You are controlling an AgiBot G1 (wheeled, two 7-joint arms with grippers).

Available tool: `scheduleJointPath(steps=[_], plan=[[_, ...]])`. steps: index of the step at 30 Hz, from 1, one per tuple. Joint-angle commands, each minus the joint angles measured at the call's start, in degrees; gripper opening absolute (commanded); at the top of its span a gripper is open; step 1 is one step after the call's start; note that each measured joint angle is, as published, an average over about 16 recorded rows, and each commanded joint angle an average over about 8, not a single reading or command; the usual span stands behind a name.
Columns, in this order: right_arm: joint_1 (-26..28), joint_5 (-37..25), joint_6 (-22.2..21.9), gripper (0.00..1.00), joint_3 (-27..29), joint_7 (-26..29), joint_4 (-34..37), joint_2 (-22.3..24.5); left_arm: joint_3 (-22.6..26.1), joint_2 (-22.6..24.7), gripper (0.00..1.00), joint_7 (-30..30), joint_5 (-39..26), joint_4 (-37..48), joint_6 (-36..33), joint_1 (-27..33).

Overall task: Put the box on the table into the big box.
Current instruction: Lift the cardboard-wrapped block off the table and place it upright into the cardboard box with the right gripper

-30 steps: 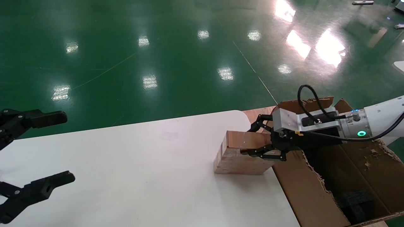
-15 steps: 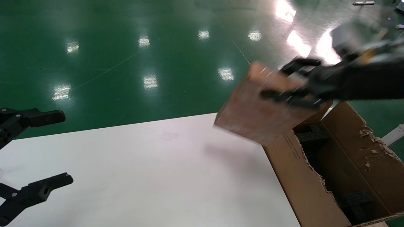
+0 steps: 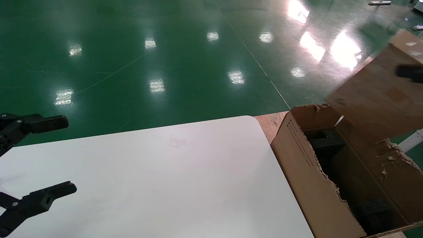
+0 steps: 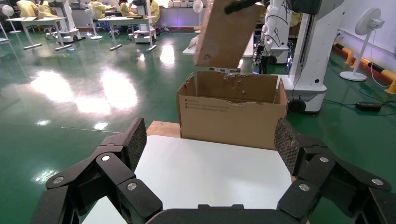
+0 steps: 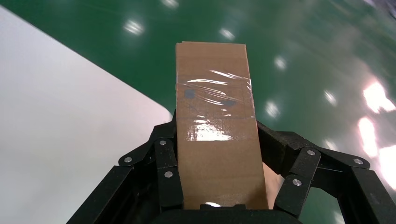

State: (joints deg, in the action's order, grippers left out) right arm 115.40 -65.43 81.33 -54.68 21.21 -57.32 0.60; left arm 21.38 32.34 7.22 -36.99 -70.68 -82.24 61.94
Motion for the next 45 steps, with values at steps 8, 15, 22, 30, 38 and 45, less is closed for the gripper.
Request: scheduleJointPath(steps=[8, 15, 22, 30, 38, 45], plan=[[-5.4, 6.2, -13.6, 0.0, -11.4, 1.0, -3.3, 5.9, 0.0, 0.0, 1.0, 0.0, 0.0, 0.0, 0.0, 0.0], [-9.9, 17.4, -28.9, 0.0, -24.3, -2.2, -8.2, 7.1, 0.0, 0.0, 1.0, 0.0, 0.0, 0.0, 0.0, 0.0], [-12.4, 26.9, -42.2, 0.0, -34.9, -5.7, -16.0, 9.1, 0.0, 0.0, 1.0, 0.0, 0.0, 0.0, 0.0, 0.0], [-12.6, 35.0, -51.5, 0.0, -43.6, -9.1, -19.5, 10.3, 0.0, 0.0, 1.0, 0.0, 0.0, 0.0, 0.0, 0.0], [-10.6, 41.1, -55.9, 0.0, -49.5, -13.3, -19.2, 11.4, 0.0, 0.0, 1.0, 0.0, 0.0, 0.0, 0.0, 0.0], [-8.7, 43.9, -58.2, 0.0, -52.9, -16.6, -17.9, 12.1, 0.0, 0.0, 1.0, 0.0, 0.0, 0.0, 0.0, 0.0]])
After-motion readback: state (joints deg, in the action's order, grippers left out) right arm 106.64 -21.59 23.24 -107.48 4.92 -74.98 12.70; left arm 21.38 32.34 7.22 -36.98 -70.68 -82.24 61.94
